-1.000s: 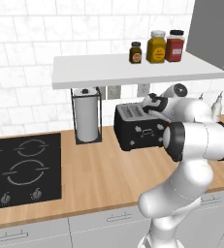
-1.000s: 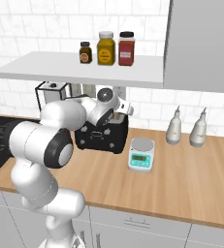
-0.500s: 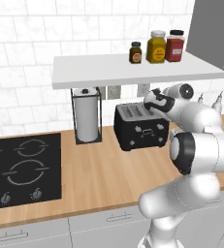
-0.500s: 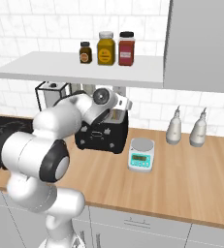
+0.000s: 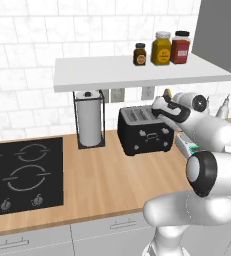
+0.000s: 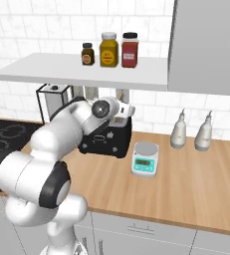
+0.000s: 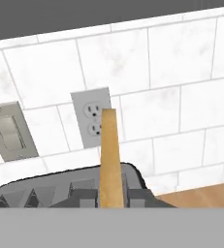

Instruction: Start the toaster. Once the lever pops up, take the bread to the plate on the dining counter.

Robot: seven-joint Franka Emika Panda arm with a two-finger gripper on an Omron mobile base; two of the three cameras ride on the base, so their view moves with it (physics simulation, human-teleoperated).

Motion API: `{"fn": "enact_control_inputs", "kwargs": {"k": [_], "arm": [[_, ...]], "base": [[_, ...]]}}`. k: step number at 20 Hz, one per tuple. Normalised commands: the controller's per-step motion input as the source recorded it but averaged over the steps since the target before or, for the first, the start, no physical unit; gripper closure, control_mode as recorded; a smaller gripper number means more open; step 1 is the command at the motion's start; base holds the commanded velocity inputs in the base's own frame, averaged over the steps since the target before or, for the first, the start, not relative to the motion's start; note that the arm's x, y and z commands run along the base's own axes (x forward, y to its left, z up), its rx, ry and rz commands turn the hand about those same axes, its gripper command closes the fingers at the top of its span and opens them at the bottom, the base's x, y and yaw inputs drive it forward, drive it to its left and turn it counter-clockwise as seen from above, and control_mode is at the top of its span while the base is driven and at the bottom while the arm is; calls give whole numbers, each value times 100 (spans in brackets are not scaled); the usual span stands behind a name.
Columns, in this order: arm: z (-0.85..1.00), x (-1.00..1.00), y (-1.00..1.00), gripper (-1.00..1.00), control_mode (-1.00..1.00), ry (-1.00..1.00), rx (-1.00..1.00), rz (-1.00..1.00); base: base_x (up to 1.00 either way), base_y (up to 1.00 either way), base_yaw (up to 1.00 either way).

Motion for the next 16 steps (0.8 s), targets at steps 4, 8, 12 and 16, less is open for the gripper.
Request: {"fn": "enact_control_inputs", "kwargs": {"k": [4, 8, 12, 16], "arm": [[35, -48, 0, 100, -100, 0, 0, 0], [68, -51, 0, 100, -100, 0, 0, -1], [52, -34, 0, 100, -100, 8, 0, -1], [32, -44, 0, 100, -100, 20, 0, -1]], "base": [[0, 0, 0], [0, 0, 0], [0, 0, 0], [0, 0, 0]]}}
